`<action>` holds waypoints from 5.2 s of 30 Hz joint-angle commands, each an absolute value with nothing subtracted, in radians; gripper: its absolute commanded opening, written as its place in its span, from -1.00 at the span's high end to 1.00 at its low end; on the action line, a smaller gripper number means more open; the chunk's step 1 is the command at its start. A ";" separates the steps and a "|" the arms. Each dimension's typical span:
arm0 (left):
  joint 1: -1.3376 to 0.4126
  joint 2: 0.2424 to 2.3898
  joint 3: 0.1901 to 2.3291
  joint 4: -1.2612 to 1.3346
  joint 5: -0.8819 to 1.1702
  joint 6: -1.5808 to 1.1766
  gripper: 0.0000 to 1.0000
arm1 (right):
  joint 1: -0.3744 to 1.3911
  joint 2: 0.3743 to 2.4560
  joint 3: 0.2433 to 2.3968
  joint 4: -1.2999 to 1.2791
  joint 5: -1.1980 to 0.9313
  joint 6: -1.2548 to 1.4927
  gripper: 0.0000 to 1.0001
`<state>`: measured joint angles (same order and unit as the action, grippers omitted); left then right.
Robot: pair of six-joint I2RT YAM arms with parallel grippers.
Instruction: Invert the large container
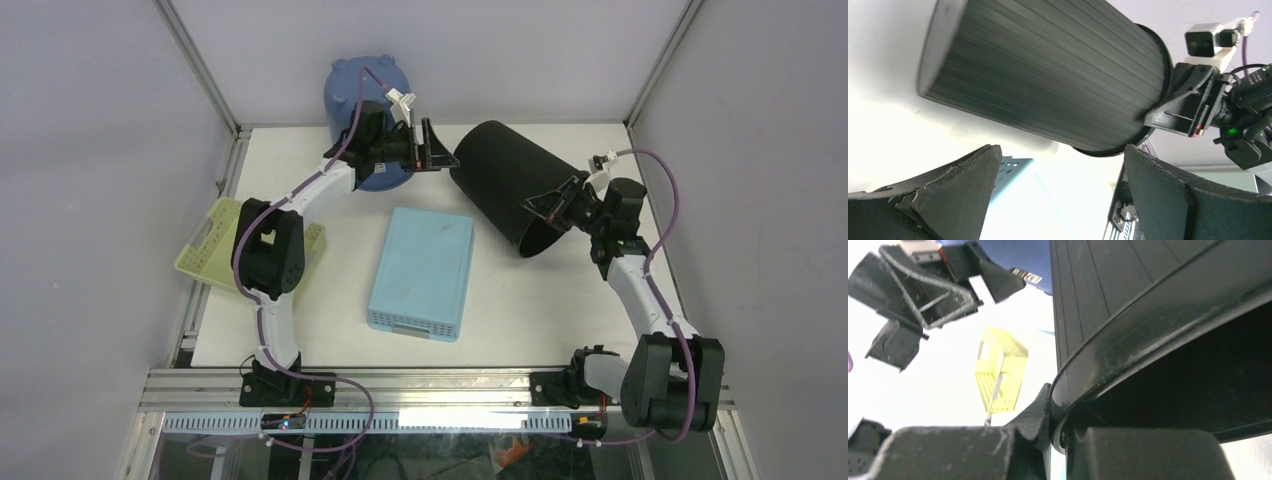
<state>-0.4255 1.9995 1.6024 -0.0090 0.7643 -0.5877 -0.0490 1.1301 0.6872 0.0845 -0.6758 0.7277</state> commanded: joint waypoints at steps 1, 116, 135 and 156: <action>-0.371 1.903 1.672 -0.109 0.748 -0.492 -0.98 | -0.065 1.202 0.750 0.065 -0.976 0.585 1.00; -0.430 2.267 1.883 0.002 0.770 -0.613 -0.98 | -0.105 1.160 0.909 -0.186 -0.319 0.634 -0.05; -0.439 2.230 1.837 0.086 0.821 -0.652 -0.98 | -0.099 1.259 0.859 0.045 -0.473 0.661 0.22; -0.333 1.975 1.781 -0.073 0.749 -0.518 -0.98 | -0.090 1.366 0.918 0.215 -0.910 0.686 1.00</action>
<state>-0.3573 2.0811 1.7847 -0.0460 0.7670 -0.5823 -0.0959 1.3998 0.9195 0.1307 -0.6643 0.6537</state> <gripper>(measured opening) 0.989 0.070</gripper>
